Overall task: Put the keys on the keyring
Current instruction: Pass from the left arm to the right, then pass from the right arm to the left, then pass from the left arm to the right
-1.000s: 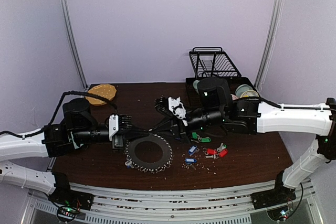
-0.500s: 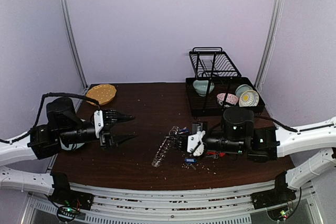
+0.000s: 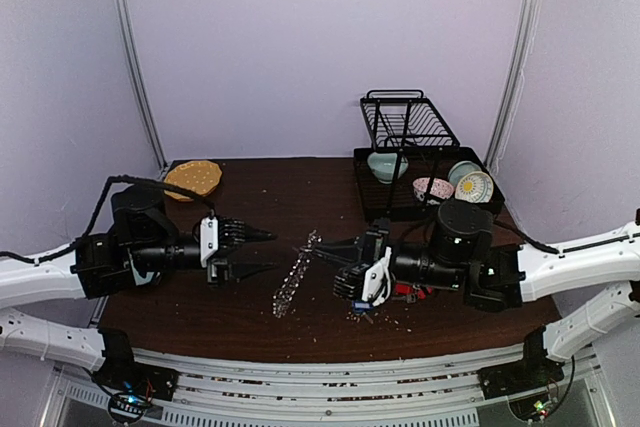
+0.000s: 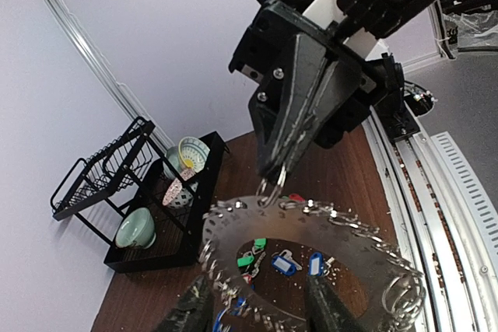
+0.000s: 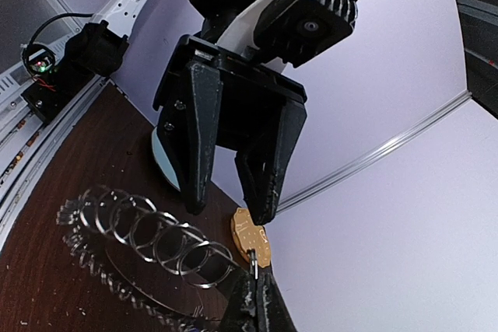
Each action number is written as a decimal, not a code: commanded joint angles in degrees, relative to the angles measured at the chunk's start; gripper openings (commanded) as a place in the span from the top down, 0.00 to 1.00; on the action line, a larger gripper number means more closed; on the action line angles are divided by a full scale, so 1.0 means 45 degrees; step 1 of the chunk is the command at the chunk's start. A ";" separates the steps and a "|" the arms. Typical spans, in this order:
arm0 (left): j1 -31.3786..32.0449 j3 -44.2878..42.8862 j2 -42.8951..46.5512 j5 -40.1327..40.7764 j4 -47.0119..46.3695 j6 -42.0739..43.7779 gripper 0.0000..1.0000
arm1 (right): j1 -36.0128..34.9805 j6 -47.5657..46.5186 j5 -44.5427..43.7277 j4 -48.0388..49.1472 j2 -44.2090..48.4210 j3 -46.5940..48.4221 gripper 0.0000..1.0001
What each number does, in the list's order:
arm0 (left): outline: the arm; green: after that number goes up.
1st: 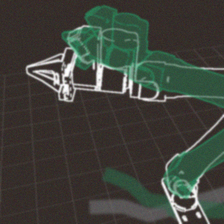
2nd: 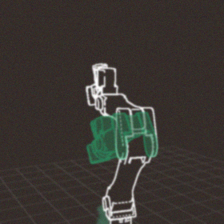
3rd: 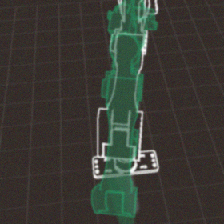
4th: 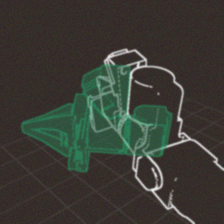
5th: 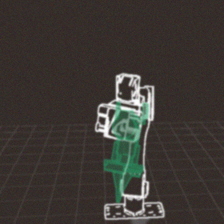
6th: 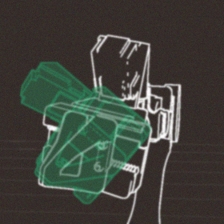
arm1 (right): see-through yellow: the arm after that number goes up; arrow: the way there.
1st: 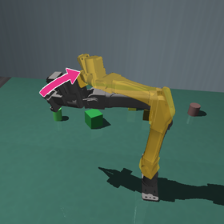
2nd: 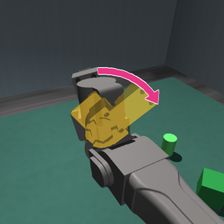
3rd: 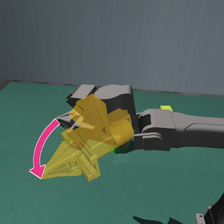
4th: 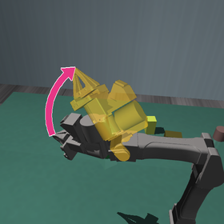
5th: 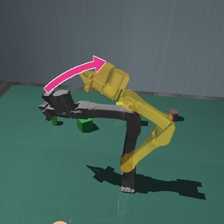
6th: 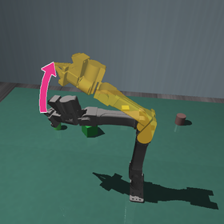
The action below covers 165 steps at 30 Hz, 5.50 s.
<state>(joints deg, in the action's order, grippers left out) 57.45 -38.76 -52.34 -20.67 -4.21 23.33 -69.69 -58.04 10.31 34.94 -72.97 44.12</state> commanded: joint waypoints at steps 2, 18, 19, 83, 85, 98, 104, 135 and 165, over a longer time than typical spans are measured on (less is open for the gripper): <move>0.0040 -0.0442 0.0091 0.0040 -0.0843 0.0352 0.59 | 0.0433 0.2820 0.0787 -0.0576 -0.0199 0.1130 1.00; 0.0029 -0.0961 -0.0249 0.0135 -0.0969 0.0143 0.55 | 0.0858 0.6087 0.1171 -0.6089 -0.0161 0.3451 1.00; 0.0053 -0.0984 -0.0338 0.0095 -0.0978 0.0291 0.56 | 0.0853 0.6031 0.1109 -0.6146 -0.0143 0.3576 1.00; 0.0035 -0.0504 0.0641 -0.1321 -0.2158 0.2263 1.00 | 0.0117 0.7675 0.1596 -0.4717 0.0804 0.2758 0.69; 0.0044 -0.0968 0.0364 -0.2178 -0.1412 0.2578 1.00 | 0.0121 0.7647 0.1730 -0.4313 0.1077 0.2347 0.69; 0.0033 -0.3091 -0.0411 -0.5519 0.0918 0.3284 1.00 | 0.0096 0.7696 0.3394 -0.3286 0.1793 0.1093 0.67; 0.0039 -0.3122 -0.0511 -0.6043 0.0846 0.3275 1.00 | 0.0079 0.7720 0.3930 -0.2029 0.2194 0.0635 0.68; 0.0045 -0.1919 0.0070 -0.1833 0.0310 0.3296 1.00 | -0.0269 0.6023 0.1944 -0.3942 -0.0974 0.3879 0.70; 0.0046 -0.1777 -0.0217 -0.2148 0.0036 0.3028 1.00 | -0.0314 0.5685 0.0445 -0.4201 -0.1224 0.3994 0.75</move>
<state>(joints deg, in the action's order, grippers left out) 57.76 -47.11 -53.58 -30.37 0.45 37.58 -70.74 -31.79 11.66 16.08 -79.64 60.82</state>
